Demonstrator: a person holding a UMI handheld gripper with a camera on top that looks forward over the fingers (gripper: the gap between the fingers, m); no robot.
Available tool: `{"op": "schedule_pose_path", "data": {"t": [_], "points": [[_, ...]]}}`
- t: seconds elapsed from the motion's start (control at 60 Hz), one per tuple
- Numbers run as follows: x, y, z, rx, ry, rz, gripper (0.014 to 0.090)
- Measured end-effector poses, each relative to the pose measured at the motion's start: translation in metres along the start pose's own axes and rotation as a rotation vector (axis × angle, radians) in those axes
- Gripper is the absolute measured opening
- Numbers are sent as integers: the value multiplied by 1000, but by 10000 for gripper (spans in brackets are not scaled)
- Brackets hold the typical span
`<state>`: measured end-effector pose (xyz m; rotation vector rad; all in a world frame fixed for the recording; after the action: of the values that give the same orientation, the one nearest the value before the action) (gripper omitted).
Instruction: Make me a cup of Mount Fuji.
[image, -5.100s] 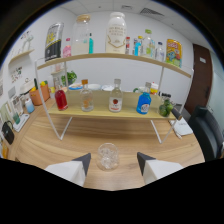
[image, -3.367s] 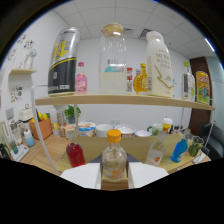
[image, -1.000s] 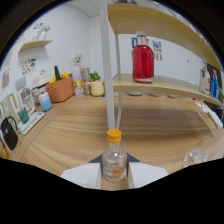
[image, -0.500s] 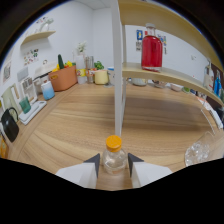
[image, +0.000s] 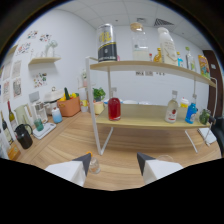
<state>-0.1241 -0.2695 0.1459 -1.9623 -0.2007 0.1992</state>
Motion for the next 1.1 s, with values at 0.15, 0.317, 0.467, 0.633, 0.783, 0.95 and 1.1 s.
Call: {"op": "schedule_pose_path", "data": {"t": [0.15,0.317,0.467,0.633,0.783,0.95,1.1], "points": [[69,9,-31,3,79,33,856],[140,18,-44,-36,160,57,850],[186,-38,-40,58,174,64,855],[231,-85,-10,121,182,64,851],[262,-94,30,108,193,70,813],[282,-87,69,61,199,50,601],[283,-86,76,72,189,32,373]]}}
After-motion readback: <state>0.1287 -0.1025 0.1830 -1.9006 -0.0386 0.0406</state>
